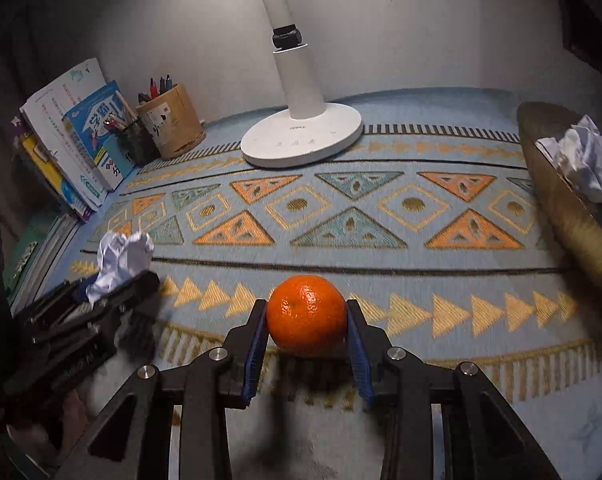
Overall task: Organize objects
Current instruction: 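Carry the paper ball and orange toward the amber bowl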
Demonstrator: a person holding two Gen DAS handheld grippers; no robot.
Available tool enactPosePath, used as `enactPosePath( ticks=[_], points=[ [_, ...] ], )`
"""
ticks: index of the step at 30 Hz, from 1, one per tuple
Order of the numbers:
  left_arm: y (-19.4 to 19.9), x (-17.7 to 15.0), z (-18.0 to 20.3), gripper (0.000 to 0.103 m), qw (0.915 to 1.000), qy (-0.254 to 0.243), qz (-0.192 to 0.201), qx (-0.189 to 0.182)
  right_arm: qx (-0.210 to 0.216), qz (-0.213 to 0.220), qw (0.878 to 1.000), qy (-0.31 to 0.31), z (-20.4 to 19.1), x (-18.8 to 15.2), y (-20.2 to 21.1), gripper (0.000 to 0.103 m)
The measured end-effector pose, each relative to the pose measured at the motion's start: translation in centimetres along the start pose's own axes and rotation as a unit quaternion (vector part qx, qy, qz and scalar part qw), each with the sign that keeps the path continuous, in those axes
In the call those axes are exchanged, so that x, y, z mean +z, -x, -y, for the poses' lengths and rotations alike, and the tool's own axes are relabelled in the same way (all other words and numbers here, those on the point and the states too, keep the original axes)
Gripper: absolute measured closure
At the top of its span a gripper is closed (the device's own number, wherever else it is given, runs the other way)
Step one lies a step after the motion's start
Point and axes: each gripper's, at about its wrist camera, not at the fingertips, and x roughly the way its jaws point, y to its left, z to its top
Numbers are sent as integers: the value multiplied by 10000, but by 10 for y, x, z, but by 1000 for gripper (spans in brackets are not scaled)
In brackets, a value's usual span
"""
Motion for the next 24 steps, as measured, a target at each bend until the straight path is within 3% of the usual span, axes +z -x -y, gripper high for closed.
enactPosePath(
  ticks=[11,13,17,18,20,24],
  points=[
    [1,-2,-2,59,9999,88,1,-61,37,-177,9994,287,-1,-19,1,66],
    [1,-2,-1,59,9999,60,-2,-81,93,-181,9995,247,0,-19,1,59],
    [1,-2,0,59,9999,46,-11,-129,-13,-159,9991,387,-6,-20,0,55],
    [1,-2,0,59,9999,46,-13,-129,-76,-142,9990,409,-8,-20,-1,56],
    [1,-2,1,59,9999,36,-10,-105,-217,-65,9988,429,-9,-21,1,67],
    [2,-1,11,59,9999,-109,-52,47,-175,345,9986,350,-4,-22,22,67]
  ],
)
